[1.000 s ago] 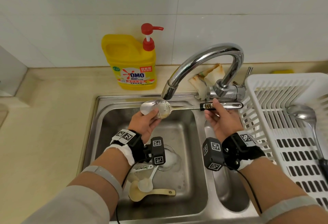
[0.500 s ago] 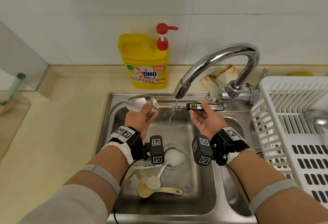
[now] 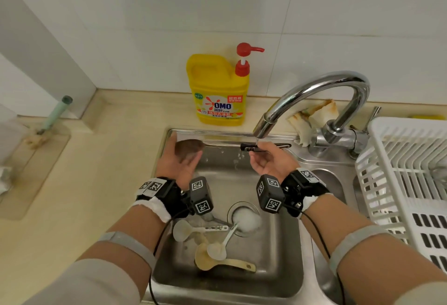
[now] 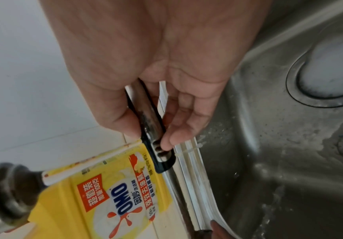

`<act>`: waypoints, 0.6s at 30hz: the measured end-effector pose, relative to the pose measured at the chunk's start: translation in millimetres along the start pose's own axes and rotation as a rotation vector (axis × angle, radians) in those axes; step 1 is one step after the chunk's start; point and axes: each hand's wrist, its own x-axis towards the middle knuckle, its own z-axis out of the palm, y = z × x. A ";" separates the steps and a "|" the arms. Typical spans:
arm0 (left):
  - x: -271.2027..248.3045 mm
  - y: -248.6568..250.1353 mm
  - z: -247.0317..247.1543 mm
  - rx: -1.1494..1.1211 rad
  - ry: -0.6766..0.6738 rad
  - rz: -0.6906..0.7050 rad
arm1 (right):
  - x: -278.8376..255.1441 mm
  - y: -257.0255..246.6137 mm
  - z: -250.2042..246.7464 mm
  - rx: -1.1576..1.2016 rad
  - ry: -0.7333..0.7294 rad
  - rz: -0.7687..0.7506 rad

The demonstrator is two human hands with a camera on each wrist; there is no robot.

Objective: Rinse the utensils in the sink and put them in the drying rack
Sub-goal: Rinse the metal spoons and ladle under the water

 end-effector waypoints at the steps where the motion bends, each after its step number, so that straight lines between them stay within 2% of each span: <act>1: 0.6 3.5 -2.7 -0.032 0.010 -0.010 | -1.0 -1.1 3.5 -0.005 -0.004 0.017; 6: 7.3 16.2 -16.0 0.018 0.068 -0.009 | -1.3 -4.4 8.8 -0.086 -0.054 0.050; 9: 5.3 19.5 -21.6 0.145 0.083 0.064 | -0.8 -3.1 8.5 -0.099 -0.070 0.040; 12: 7.9 23.8 -31.7 0.148 0.100 0.097 | -1.8 -2.3 12.7 -0.089 -0.064 0.036; 18: -2.5 21.0 -27.7 0.126 0.070 0.123 | -0.9 -4.8 12.1 -0.015 0.033 -0.106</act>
